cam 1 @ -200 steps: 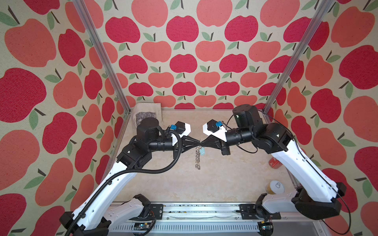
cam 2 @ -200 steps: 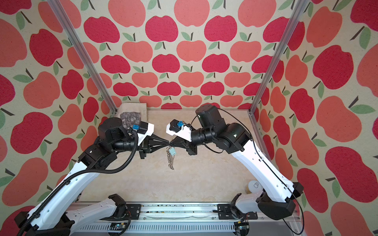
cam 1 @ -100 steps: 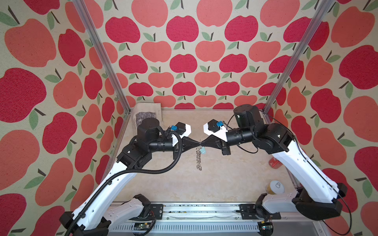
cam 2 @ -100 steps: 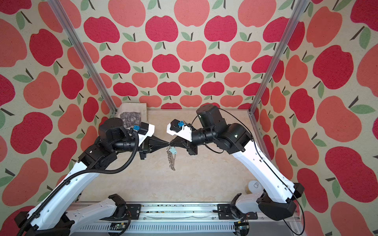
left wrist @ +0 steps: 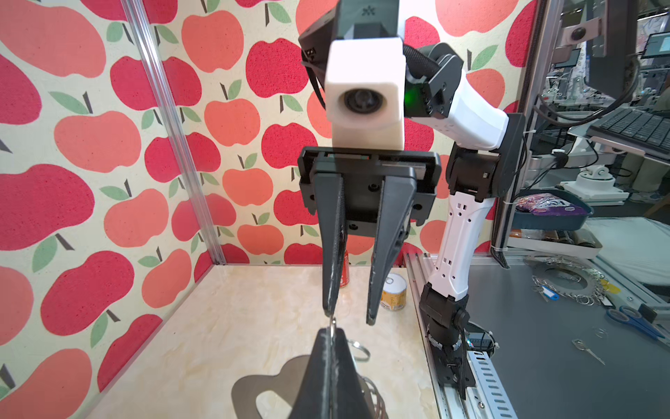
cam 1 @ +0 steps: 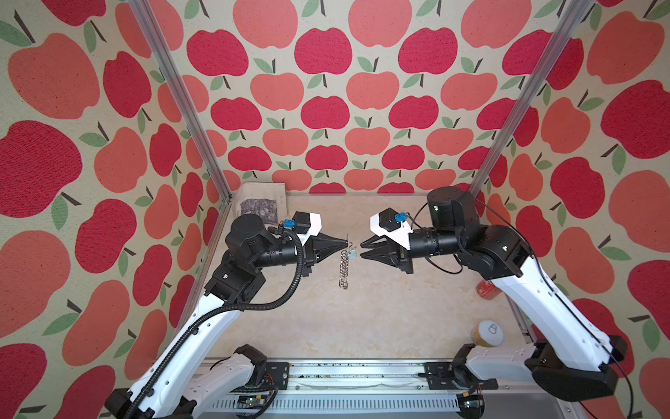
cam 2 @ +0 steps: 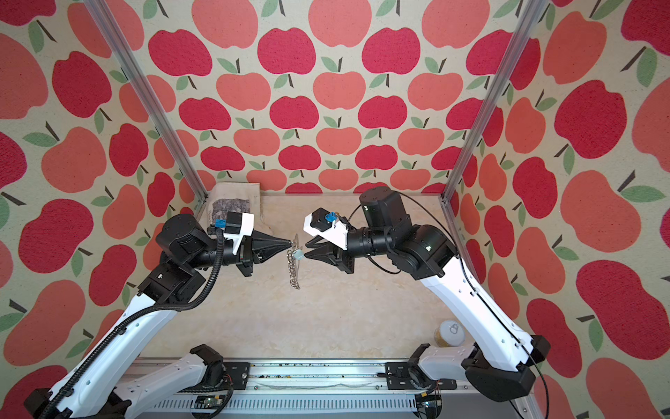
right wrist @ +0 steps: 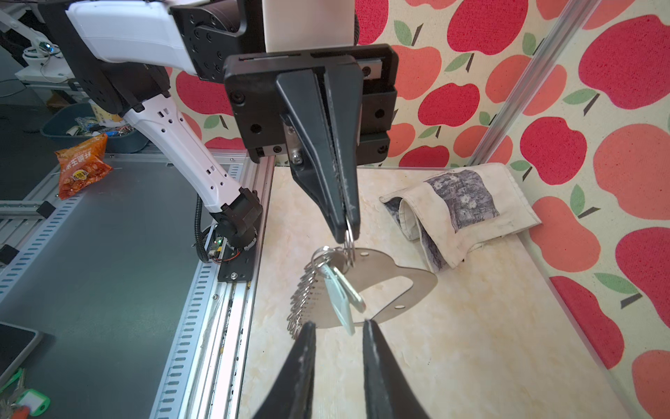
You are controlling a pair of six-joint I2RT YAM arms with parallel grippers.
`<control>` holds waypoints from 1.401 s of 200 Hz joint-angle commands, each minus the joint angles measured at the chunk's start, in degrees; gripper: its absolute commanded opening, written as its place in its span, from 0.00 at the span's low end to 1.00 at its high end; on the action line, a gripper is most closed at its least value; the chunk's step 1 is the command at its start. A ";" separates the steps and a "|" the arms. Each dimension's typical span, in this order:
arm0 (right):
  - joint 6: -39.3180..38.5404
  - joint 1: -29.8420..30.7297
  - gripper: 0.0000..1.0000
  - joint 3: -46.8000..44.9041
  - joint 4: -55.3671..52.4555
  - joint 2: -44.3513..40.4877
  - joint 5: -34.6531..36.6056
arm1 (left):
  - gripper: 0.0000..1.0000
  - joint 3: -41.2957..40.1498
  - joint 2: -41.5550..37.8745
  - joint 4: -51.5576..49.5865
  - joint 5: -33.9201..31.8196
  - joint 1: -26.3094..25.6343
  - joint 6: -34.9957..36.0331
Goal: Attach keys to a key ring
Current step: Insert the key into the keyring.
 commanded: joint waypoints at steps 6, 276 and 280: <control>3.31 -0.10 0.26 -1.78 5.43 -1.51 -2.55 | 0.00 -0.39 0.24 7.93 3.68 0.23 -3.12; 13.10 -2.96 0.16 -7.17 21.58 -2.12 -12.13 | 0.00 -2.20 3.45 21.35 6.78 -1.03 -8.28; 13.09 -2.96 0.15 -7.14 21.51 -2.09 -12.22 | 0.00 -2.23 3.45 21.32 6.78 -1.01 -8.29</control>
